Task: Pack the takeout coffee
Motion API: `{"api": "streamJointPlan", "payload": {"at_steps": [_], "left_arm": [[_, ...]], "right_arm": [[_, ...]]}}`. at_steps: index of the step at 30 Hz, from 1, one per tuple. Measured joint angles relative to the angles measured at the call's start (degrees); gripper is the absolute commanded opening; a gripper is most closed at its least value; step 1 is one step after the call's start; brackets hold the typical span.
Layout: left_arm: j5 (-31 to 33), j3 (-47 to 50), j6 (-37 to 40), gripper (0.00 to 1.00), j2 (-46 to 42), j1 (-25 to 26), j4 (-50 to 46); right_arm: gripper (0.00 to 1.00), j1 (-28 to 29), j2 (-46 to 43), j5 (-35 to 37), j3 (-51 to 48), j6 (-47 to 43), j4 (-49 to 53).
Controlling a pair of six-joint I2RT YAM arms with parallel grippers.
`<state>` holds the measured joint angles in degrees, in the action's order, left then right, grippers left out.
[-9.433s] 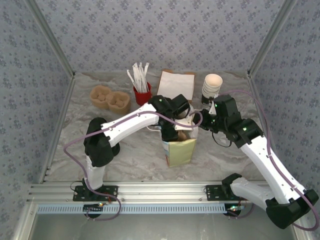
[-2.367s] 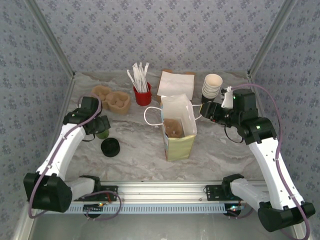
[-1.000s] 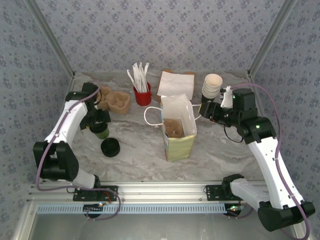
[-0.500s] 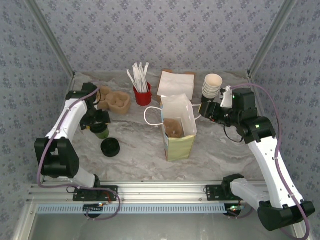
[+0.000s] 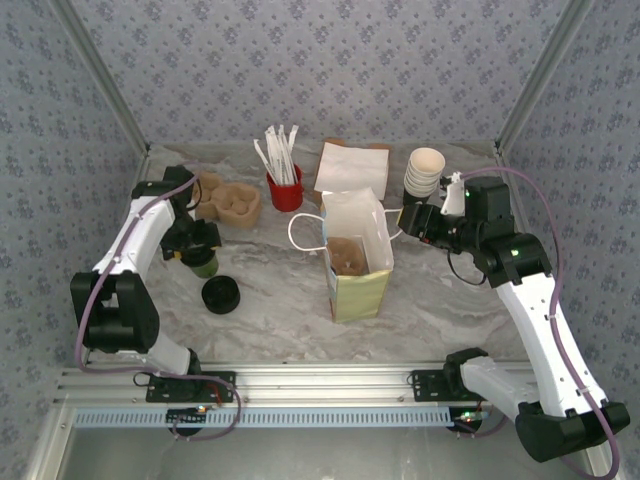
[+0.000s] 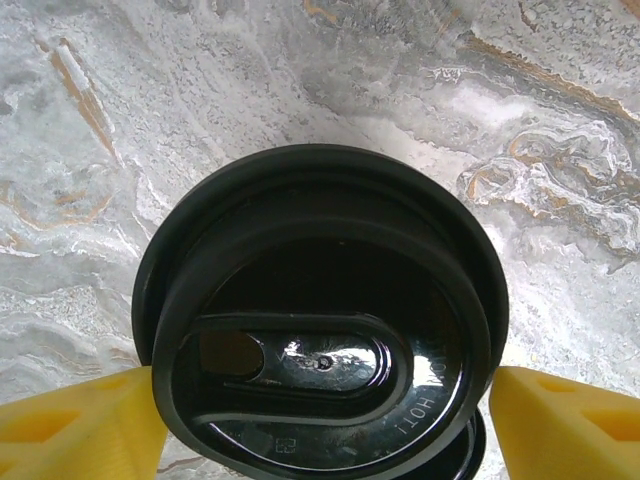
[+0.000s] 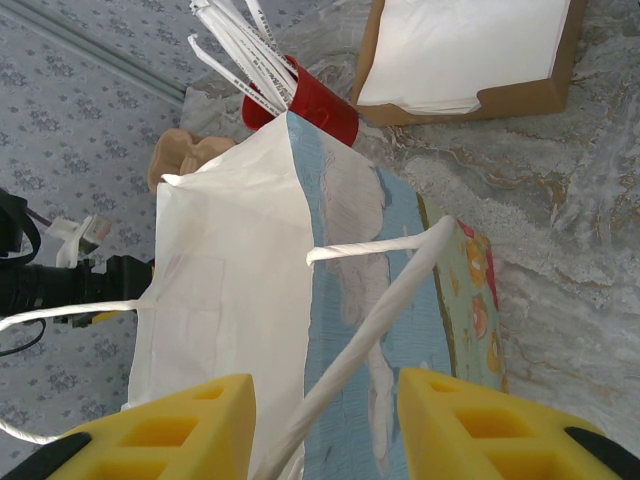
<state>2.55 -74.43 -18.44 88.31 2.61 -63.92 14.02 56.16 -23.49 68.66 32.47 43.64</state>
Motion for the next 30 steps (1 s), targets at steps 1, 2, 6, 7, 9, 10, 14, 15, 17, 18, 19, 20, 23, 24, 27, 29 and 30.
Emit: {"api": "streamJointPlan", "payload": {"at_steps": [1, 2, 6, 7, 9, 10, 14, 15, 17, 18, 19, 20, 23, 24, 27, 29, 30], "left_arm": [[0.02, 0.0, 0.09, 0.8, 0.0, 0.0, 0.09], [0.02, -0.02, 0.22, 0.8, 0.0, -0.04, 0.11], [0.04, -0.74, 0.59, 0.8, 0.52, -0.33, 0.07], [0.07, -1.11, 0.66, 0.81, 0.81, -0.44, 0.09], [0.07, -1.53, 0.87, 0.81, 1.27, -0.66, 0.24], [0.07, -1.66, 0.96, 0.82, 1.46, -0.66, 0.31], [0.07, -1.77, 1.07, 0.82, 2.03, -0.74, 0.57], [0.07, -1.77, 1.09, 0.81, 2.12, -0.74, 0.63], [0.07, -1.77, 1.09, 0.81, 2.21, -0.74, 0.74], [0.04, -1.77, 1.07, 0.8, 2.21, -0.74, 0.74], [0.04, -1.77, 1.07, 0.79, 2.21, -0.74, 0.74], [0.07, -1.77, 1.11, 0.78, 2.23, -0.74, 0.74], [0.04, -1.77, 1.14, 0.77, 2.23, -0.74, 0.9], [0.04, -1.77, 1.18, 0.77, 2.23, -0.74, 0.9], [0.04, -1.77, 1.31, 0.76, 2.23, -0.74, 0.9], [0.04, -1.77, 1.42, 0.75, 2.23, -0.74, 0.9], [0.04, -1.77, 1.46, 0.73, 2.23, -0.74, 0.9]], "right_arm": [[0.44, 0.0, -0.02, -0.02, -0.39, 0.0, -0.31], [0.44, 0.0, 0.02, -0.04, -0.7, 0.0, -0.33], [0.44, 0.0, 0.24, -0.07, -1.53, 0.0, -0.35], [0.44, 0.0, 0.24, -0.13, -1.53, 0.0, -0.37], [0.44, 0.0, 0.24, -0.15, -1.53, 0.0, -0.42], [0.44, 0.0, 0.24, -0.17, -1.55, 0.0, -0.44], [0.44, 0.0, 0.24, -0.17, -1.57, 0.0, -0.52], [0.44, 0.0, 0.24, -0.17, -1.57, 0.0, -0.52], [0.44, 0.0, 0.24, -0.17, -1.57, 0.0, -0.52], [0.44, 0.0, 0.24, -0.17, -1.57, 0.0, -0.52], [0.44, 0.0, 0.24, -0.17, -1.62, 0.0, -0.55], [0.44, 0.0, 0.24, -0.17, -1.66, 0.0, -0.55], [0.44, 0.0, 0.24, -0.17, -1.79, 0.0, -0.55], [0.44, 0.0, 0.24, -0.17, -1.81, 0.0, -0.57], [0.44, 0.0, 0.24, -0.22, -1.9, 0.0, -0.57], [0.44, 0.0, 0.24, -0.37, -2.03, 0.0, -0.57], [0.44, 0.0, 0.24, -0.39, -2.05, 0.0, -0.59]]}}
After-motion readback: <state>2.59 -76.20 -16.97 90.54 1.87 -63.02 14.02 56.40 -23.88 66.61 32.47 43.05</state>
